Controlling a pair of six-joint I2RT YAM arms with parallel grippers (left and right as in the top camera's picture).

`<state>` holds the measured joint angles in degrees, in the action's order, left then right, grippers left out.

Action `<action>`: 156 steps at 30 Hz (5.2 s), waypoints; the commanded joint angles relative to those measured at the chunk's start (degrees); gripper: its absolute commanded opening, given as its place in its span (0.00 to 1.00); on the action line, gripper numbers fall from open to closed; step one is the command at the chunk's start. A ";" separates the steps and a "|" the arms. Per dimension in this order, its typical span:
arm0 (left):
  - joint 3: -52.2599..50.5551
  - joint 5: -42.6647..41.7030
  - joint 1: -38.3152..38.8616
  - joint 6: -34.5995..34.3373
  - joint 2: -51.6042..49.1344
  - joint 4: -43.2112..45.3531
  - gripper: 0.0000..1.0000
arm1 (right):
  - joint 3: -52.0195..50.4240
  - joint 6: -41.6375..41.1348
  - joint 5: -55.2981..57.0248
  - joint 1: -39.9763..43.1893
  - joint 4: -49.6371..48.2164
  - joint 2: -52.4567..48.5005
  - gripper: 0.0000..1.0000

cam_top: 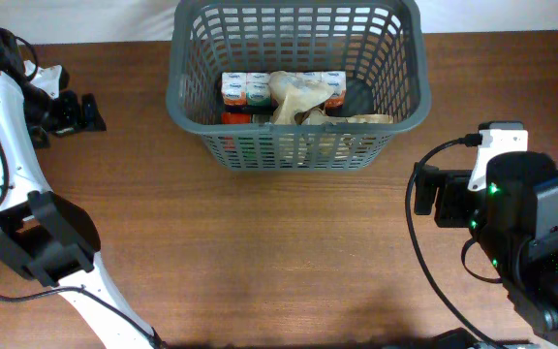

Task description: Pack container

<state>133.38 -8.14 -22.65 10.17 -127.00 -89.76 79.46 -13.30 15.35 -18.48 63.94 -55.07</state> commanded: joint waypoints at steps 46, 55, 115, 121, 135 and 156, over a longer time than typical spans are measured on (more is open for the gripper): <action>-0.22 0.02 -0.28 -0.48 -0.35 -0.02 0.99 | -76.67 -0.52 -6.80 16.28 -54.55 51.43 0.99; -0.22 0.02 -0.28 -0.48 -0.35 -0.02 0.99 | -76.67 -0.72 -7.43 16.28 -55.63 54.88 0.99; -86.84 2.71 22.88 -1.84 89.53 76.04 0.99 | -76.67 -0.72 -7.43 16.28 -54.38 54.86 0.99; -111.14 1.51 24.65 -1.79 109.57 85.31 0.99 | -76.67 -0.72 -7.43 16.28 -54.38 54.86 0.99; -129.61 0.76 24.65 -1.79 126.70 81.59 0.99 | -76.67 -0.72 -7.43 16.28 -54.38 54.86 0.99; -130.88 0.44 24.63 -1.77 126.66 81.35 0.99 | -76.67 -0.72 -7.43 16.28 -54.38 54.86 0.99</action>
<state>3.18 -6.94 1.76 8.91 -0.89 -8.47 3.33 -13.56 7.81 -1.87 9.61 -0.73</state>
